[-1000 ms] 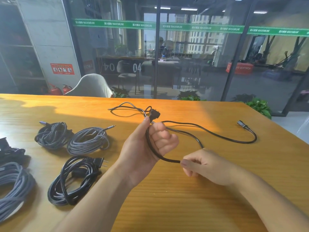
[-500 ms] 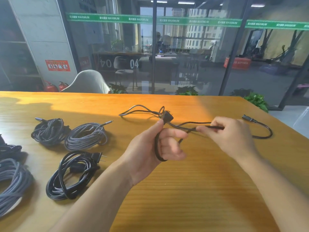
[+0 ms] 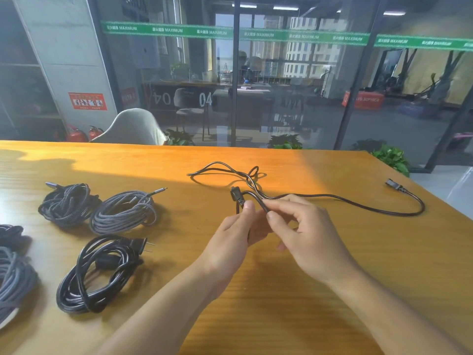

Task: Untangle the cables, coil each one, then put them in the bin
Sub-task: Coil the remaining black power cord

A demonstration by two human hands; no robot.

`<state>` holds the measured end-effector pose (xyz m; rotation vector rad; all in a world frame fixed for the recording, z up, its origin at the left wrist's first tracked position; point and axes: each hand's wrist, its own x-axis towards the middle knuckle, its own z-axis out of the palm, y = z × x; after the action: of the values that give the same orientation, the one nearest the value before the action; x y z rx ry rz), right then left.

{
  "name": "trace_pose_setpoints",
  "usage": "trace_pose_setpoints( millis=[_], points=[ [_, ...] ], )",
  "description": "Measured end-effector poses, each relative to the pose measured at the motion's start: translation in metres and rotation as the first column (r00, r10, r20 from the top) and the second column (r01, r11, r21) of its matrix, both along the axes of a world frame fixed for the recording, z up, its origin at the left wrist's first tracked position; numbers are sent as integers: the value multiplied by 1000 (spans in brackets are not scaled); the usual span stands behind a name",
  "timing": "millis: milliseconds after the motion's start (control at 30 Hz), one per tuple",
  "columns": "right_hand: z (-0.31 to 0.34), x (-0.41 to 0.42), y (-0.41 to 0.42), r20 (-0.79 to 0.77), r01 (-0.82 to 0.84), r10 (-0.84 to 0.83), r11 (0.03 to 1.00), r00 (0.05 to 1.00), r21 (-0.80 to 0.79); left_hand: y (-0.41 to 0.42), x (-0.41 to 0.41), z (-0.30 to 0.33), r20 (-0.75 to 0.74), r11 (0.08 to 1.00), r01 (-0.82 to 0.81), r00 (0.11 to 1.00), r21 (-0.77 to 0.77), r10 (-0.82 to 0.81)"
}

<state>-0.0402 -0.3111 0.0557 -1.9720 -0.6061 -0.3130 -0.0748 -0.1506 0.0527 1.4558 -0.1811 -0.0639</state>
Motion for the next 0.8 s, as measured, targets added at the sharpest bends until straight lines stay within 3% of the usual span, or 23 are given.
trace_pose_setpoints(
  millis=[133,267,467,567,633,700,800],
  points=[
    [3,-10,4,-3,-30,30,997,1000,69,3,7,-5,5,994,-78,997,-79,79],
    [5,-18,10,-87,-98,105,992,991,76,3,7,-6,-38,995,-96,995,-42,94],
    [2,-19,12,-68,-127,131,990,989,65,6,10,-6,23,994,-104,994,-14,104],
    [1,-18,14,-100,-168,173,984,980,59,11,11,3,15,978,-154,987,-144,157],
    [-2,-17,15,-72,-182,179,983,981,-34,17,12,11,9,950,-153,987,-271,162],
    [-6,-11,12,-15,-163,164,958,986,-235,22,12,18,4,917,-143,988,-373,156],
    [-8,-3,6,-46,-261,271,852,962,-453,23,7,25,-38,873,-138,990,-468,136]
  ],
)
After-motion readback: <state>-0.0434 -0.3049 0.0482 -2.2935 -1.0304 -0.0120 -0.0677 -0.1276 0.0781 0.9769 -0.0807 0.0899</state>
